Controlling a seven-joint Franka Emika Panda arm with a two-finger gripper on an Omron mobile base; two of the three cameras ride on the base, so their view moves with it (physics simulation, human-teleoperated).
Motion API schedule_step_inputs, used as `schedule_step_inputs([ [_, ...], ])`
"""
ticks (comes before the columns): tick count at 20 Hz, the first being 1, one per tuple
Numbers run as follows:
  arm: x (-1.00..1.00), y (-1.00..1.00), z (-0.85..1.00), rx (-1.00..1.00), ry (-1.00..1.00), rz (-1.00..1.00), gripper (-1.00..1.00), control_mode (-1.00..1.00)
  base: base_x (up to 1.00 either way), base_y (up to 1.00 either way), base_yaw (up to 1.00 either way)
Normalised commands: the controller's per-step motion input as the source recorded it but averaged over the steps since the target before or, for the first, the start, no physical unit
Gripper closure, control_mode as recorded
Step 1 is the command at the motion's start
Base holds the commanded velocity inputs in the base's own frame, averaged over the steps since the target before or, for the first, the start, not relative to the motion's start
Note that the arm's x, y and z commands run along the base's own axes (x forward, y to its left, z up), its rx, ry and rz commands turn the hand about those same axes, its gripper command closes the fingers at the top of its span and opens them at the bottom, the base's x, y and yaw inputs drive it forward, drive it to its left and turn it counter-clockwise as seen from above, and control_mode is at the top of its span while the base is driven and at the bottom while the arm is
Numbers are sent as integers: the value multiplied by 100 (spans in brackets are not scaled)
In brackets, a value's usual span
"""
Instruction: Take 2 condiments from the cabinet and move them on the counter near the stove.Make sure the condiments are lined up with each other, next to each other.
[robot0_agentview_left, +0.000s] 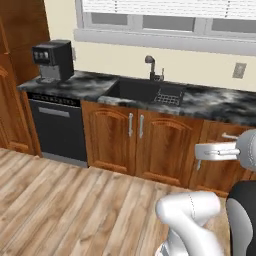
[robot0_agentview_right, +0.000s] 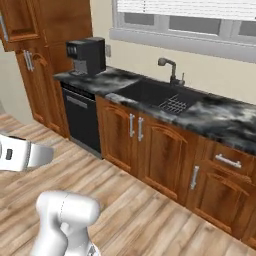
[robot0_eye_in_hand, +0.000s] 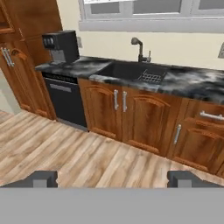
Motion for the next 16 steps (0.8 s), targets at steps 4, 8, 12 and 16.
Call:
schedule_step_inputs([
  [4, 0, 0, 0, 0, 0, 0, -100, 100, 51, 5, 61],
  [8, 0, 0, 0, 0, 0, 0, -100, 100, 69, 13, 57],
  [12, 0, 0, 0, 0, 0, 0, -100, 100, 90, 16, 52],
  [16, 0, 0, 0, 0, 0, 0, -100, 100, 99, 31, 46],
])
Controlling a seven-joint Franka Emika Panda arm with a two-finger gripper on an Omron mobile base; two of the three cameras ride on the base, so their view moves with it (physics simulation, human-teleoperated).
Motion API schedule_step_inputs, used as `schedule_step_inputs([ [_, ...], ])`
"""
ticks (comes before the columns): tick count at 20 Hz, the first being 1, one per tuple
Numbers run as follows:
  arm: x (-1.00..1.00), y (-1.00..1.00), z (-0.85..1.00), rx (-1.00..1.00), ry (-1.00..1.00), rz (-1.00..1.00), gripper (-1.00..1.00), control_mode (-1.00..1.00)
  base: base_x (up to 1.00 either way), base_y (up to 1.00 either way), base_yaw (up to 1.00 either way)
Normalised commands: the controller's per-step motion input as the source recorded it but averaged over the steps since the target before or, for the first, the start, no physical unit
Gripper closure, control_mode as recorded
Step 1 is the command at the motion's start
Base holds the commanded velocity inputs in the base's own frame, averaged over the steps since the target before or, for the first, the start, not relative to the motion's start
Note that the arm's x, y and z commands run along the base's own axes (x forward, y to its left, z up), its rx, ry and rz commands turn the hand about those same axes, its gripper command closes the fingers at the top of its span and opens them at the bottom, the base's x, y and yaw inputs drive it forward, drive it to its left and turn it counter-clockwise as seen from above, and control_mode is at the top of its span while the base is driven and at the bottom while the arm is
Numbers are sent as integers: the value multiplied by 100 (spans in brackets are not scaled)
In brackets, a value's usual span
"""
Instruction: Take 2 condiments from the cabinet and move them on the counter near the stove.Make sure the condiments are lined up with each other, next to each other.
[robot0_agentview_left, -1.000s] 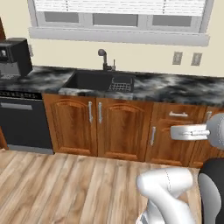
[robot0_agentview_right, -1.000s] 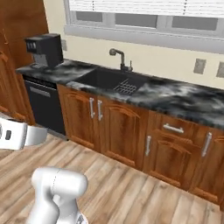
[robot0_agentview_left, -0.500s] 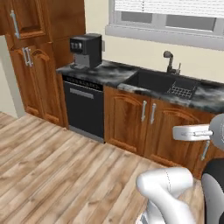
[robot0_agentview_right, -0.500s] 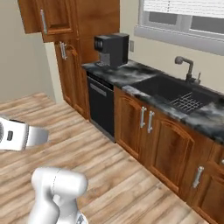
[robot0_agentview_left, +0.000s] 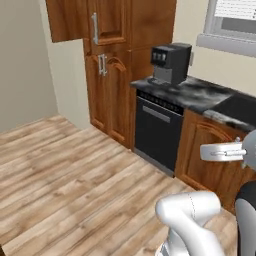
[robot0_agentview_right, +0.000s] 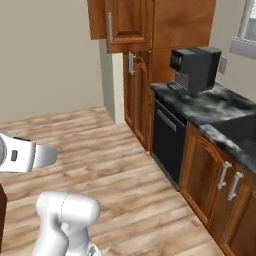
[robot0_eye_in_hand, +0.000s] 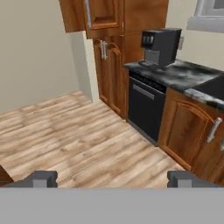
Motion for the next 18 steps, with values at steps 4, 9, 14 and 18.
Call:
schedule_step_inputs([
  [4, 0, 0, 0, 0, 0, 0, -100, 100, 100, 24, 51],
  [9, 0, 0, 0, 0, 0, 0, -100, 100, 100, 29, 53],
  [14, 0, 0, 0, 0, 0, 0, -100, 100, 100, 12, 47],
  [18, 0, 0, 0, 0, 0, 0, -100, 100, 100, -17, 32],
])
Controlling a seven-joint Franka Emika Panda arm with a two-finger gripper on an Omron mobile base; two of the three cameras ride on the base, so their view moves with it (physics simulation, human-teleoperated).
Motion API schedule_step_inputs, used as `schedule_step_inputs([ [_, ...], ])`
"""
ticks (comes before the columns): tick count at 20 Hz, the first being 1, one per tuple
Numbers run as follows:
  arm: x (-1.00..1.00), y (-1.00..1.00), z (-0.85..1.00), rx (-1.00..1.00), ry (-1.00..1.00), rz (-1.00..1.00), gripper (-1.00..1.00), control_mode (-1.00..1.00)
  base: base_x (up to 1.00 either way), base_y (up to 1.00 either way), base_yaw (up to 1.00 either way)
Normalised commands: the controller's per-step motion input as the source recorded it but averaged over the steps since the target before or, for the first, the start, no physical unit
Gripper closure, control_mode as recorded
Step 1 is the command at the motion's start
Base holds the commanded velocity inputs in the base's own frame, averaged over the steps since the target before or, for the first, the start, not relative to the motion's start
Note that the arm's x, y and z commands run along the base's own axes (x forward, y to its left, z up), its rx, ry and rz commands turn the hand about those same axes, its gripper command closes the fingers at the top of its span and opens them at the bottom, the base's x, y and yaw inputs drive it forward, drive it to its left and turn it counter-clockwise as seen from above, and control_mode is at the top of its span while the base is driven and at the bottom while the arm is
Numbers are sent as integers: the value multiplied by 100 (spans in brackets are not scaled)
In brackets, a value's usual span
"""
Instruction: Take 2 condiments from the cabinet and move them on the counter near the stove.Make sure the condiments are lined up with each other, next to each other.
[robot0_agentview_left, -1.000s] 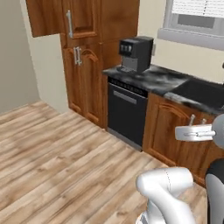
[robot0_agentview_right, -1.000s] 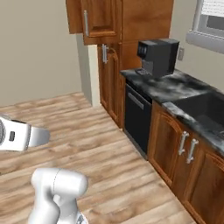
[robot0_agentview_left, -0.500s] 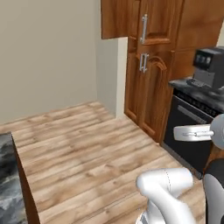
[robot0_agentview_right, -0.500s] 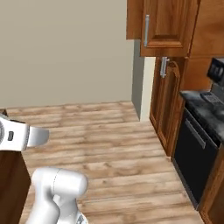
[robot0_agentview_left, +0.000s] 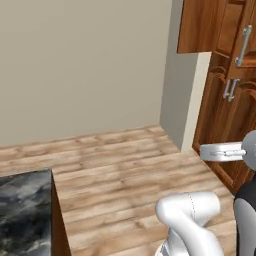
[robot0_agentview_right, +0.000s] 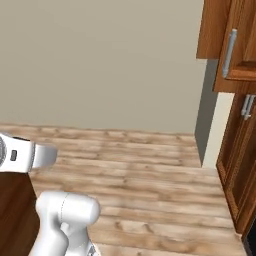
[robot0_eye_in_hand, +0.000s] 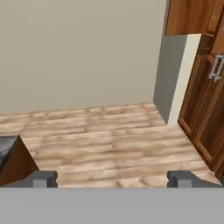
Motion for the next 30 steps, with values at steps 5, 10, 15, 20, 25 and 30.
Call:
schedule_step_inputs([
  [5, 0, 0, 0, 0, 0, 0, -100, 100, 100, -52, 23],
  [10, 0, 0, 0, 0, 0, 0, -100, 100, 100, -11, 5],
  [15, 0, 0, 0, 0, 0, 0, -100, 100, 98, 13, -15],
  [20, 0, 0, 0, 0, 0, 0, -100, 100, 26, 14, -67],
  [25, 0, 0, 0, 0, 0, 0, -100, 100, 18, 26, -88],
  [30, 0, 0, 0, 0, 0, 0, -100, 100, 88, 60, -58],
])
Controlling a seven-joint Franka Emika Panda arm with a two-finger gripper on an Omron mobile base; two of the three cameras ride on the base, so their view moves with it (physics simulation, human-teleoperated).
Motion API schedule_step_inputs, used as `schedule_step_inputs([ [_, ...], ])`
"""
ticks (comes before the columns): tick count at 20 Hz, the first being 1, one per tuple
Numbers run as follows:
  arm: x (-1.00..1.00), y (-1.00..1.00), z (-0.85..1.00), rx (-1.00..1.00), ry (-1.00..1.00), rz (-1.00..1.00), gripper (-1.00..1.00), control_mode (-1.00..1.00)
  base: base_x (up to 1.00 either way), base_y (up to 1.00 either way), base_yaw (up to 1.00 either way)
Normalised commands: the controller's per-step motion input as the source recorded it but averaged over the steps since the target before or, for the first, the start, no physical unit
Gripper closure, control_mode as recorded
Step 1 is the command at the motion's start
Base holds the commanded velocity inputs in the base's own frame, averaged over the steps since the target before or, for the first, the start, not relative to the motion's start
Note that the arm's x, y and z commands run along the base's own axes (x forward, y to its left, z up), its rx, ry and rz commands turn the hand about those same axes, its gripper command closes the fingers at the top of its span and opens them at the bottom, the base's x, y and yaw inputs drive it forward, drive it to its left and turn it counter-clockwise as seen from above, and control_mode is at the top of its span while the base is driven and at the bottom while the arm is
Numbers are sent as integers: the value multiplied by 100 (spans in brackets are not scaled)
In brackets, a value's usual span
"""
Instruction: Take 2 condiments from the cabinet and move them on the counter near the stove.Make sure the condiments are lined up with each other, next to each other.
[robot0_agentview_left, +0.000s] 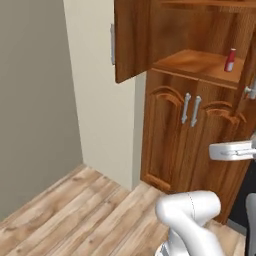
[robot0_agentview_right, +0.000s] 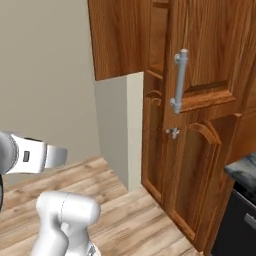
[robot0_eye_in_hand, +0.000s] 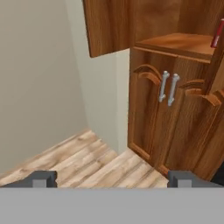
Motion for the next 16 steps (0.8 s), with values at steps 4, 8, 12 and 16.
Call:
schedule_step_inputs([
  [4, 0, 0, 0, 0, 0, 0, -100, 100, 100, 54, -32],
  [8, 0, 0, 0, 0, 0, 0, -100, 100, 93, 39, -33],
  [12, 0, 0, 0, 0, 0, 0, -100, 100, 27, 0, -46],
  [16, 0, 0, 0, 0, 0, 0, -100, 100, 2, 0, -62],
])
